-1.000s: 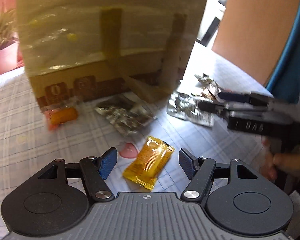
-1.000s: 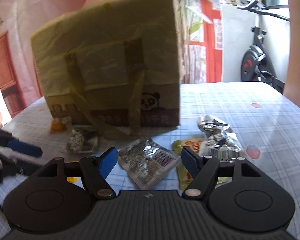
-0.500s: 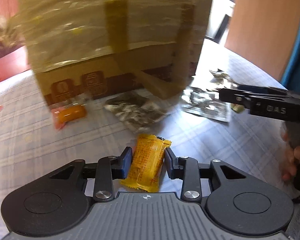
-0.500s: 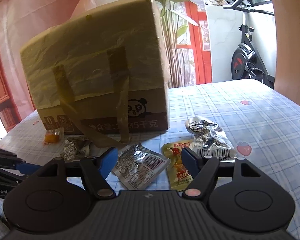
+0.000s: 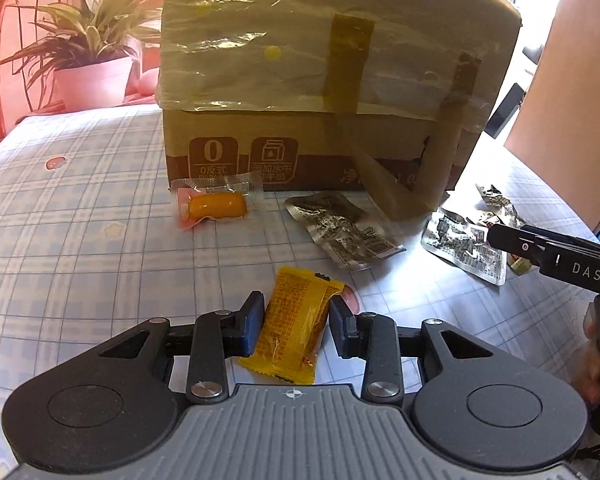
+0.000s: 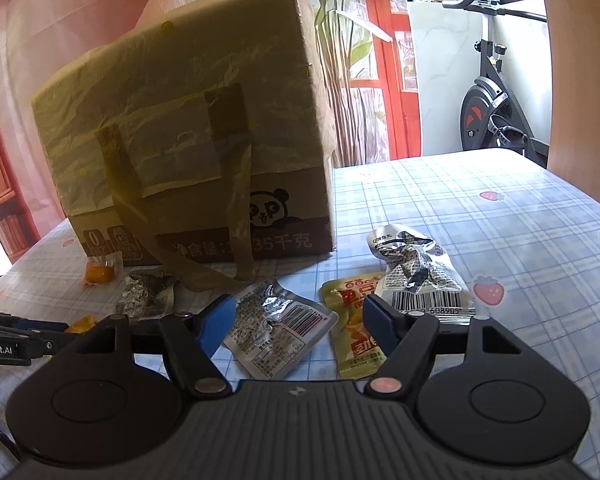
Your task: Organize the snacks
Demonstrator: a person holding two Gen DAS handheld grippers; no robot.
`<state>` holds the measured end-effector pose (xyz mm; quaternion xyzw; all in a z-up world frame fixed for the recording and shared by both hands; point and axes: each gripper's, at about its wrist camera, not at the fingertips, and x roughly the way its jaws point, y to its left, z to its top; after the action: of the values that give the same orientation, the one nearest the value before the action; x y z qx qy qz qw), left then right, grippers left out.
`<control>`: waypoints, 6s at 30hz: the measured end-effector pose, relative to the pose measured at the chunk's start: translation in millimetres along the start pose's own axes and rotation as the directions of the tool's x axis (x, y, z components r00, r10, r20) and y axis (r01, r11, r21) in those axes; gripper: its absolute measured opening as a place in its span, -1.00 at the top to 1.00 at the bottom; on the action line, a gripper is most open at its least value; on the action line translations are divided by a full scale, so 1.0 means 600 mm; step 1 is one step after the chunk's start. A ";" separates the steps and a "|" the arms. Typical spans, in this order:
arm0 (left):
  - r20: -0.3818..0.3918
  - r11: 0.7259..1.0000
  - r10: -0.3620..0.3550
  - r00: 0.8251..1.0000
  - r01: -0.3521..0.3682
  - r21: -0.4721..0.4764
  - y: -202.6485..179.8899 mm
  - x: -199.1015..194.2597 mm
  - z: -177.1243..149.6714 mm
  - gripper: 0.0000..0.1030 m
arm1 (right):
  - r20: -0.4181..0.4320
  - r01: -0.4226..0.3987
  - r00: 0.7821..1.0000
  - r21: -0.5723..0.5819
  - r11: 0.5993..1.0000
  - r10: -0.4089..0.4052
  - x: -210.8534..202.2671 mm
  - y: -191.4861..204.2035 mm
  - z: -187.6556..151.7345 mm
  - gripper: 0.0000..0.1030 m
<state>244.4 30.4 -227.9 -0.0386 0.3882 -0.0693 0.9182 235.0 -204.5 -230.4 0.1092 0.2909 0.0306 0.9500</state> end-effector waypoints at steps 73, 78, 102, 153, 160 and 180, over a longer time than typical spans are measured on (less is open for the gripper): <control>0.022 0.999 -0.041 0.999 0.041 -0.024 0.014 0.000 -0.001 0.24 | -0.061 -0.095 0.995 -0.275 0.957 0.082 0.046 0.056 0.005 0.91; 0.023 0.999 -0.040 0.999 0.040 -0.025 0.013 0.000 -0.002 0.24 | -0.087 -0.100 0.993 -0.267 0.958 0.080 0.051 0.054 0.005 0.91; 0.029 0.997 -0.059 0.998 0.061 -0.052 0.018 -0.003 0.001 0.28 | -0.231 -0.110 0.972 -0.255 0.961 0.051 0.076 0.098 0.011 0.22; 0.323 0.999 -0.033 0.946 0.018 0.050 0.006 -0.068 0.406 -0.42 | 0.085 -0.190 0.972 -0.270 0.944 0.220 0.106 0.163 0.357 -0.20; 0.350 0.998 -0.045 0.936 0.031 0.046 0.020 -0.103 0.382 -0.43 | 0.140 -0.181 0.964 -0.269 0.946 0.224 0.071 0.151 0.341 -0.34; 0.308 0.994 0.015 0.951 0.019 -0.106 0.114 -0.176 0.209 -0.44 | 0.215 -0.041 0.976 0.025 0.999 0.035 -0.054 -0.055 0.194 -0.35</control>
<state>268.6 116.9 -74.5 -0.0986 0.2433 -0.0426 0.9640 273.1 -262.7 -125.9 0.1315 0.1852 0.0326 0.9733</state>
